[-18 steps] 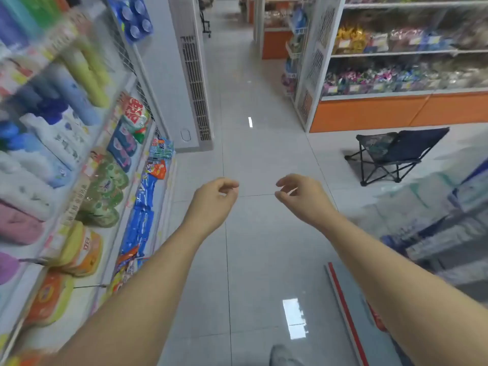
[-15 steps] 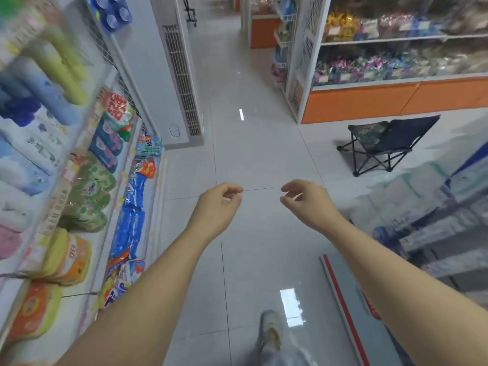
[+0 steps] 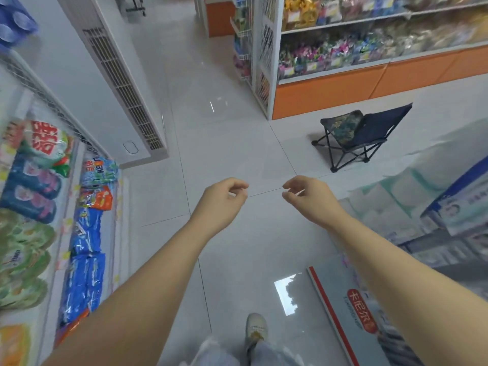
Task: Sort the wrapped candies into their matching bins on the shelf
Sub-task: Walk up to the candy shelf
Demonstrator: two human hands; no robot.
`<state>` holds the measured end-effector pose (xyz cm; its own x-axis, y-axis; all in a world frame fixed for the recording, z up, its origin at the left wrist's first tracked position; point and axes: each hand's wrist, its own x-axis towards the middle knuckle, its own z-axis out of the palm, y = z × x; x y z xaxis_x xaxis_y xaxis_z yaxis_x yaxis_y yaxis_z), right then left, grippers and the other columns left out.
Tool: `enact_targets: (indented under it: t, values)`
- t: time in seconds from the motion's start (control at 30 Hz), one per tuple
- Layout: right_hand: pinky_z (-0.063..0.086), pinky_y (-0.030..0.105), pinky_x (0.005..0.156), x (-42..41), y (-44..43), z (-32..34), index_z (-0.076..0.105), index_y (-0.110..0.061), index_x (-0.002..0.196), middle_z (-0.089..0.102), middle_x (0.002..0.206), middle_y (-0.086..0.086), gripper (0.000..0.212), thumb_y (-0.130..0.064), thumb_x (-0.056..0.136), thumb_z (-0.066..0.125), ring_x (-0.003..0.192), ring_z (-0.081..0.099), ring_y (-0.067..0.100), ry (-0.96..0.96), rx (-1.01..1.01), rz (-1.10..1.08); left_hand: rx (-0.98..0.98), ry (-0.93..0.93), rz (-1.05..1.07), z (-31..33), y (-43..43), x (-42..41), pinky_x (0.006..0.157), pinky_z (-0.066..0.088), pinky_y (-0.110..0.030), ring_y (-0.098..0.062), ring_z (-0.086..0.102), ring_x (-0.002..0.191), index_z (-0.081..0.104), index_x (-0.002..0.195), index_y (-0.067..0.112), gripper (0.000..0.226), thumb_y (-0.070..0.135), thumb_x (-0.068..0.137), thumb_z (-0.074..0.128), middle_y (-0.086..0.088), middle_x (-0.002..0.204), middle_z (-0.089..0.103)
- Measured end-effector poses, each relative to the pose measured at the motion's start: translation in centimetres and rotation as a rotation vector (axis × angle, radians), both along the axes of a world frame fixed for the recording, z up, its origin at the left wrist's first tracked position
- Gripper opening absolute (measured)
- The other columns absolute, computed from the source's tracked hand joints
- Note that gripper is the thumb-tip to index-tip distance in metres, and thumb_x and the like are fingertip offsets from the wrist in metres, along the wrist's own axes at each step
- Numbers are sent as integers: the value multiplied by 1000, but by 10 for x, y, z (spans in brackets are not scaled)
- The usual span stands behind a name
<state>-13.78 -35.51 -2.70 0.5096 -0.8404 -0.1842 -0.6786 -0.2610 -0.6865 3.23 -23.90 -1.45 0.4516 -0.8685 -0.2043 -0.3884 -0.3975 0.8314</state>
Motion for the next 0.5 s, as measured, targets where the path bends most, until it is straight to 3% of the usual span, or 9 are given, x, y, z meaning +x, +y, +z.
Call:
enact_targets:
  t: [0.2, 0.4, 0.5]
  values:
    - [49, 30, 79, 27, -55, 0, 64, -26, 99, 58, 79, -21, 14, -29, 87, 60, 86, 57, 11, 25, 26, -11, 12, 22, -3, -1, -62, 39, 61, 40, -12, 3, 58, 82, 62, 103, 33, 15, 25, 94, 53, 21, 94, 58]
    - [49, 31, 80, 61, -124, -4, 63, -27, 99, 61, 84, -17, 13, -30, 87, 59, 86, 58, 12, 48, 14, -79, 29, 58, -91, -13, -135, 83, 56, 40, -2, 3, 60, 87, 62, 101, 34, 14, 26, 95, 52, 20, 97, 60]
    - [49, 32, 80, 85, -162, -9, 60, -33, 93, 61, 83, -21, 7, -31, 86, 59, 87, 58, 12, 68, 13, -116, 34, 52, -135, -14, -177, 120, 55, 40, -4, 3, 61, 87, 61, 101, 35, 14, 27, 94, 53, 20, 98, 60]
